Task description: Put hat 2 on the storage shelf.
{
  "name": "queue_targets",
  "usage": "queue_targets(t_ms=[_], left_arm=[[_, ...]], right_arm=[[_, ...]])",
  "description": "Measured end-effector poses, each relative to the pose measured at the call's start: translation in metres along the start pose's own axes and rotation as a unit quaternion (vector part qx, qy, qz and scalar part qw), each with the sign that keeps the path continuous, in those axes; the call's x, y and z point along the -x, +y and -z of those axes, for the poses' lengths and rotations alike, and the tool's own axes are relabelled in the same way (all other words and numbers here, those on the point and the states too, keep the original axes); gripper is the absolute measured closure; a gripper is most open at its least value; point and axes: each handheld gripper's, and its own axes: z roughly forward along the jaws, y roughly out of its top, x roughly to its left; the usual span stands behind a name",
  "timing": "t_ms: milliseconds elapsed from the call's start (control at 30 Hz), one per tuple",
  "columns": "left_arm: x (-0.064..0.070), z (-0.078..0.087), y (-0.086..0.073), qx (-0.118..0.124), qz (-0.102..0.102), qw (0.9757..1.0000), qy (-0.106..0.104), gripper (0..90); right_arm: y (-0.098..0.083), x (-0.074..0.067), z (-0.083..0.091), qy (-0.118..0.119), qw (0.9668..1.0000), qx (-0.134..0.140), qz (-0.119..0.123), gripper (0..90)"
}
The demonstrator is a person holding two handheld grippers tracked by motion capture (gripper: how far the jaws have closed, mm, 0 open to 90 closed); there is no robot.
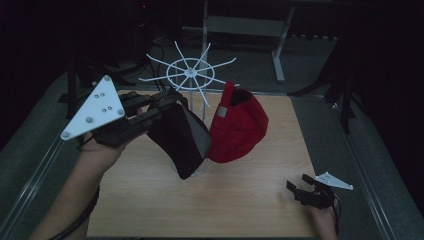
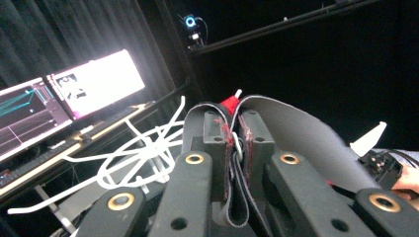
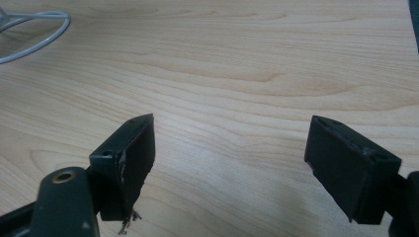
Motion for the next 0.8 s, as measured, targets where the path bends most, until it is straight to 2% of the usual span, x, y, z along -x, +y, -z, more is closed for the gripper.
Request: queue_targets(t_ms=[333,633,733,800], left_arm=[[0.017,-0.011,-0.013,-0.016,-0.005,0.9997,-0.02,84.5],[0.028,-0.013,-0.039,-0.027,0.006,0.9995,-0.012,83.1],[0.03,-0.01,-0.045,-0.026,0.013,0.9994,-0.019,71.5],[0.031,-0.008,-0.047,-0.027,0.016,0.9994,-0.017,69.1]], right_arm=[[0.0,0.0,0.0,0.001,1.0,-0.001,-0.002,19.4],[0.0,0.001,0.001,0.003,1.0,0.002,-0.002,19.4],[-0.001,0.0,0.001,0.001,1.0,0.006,-0.001,19.4],[-0.001,0.001,0.001,0.001,1.0,0.006,-0.002,19.4]])
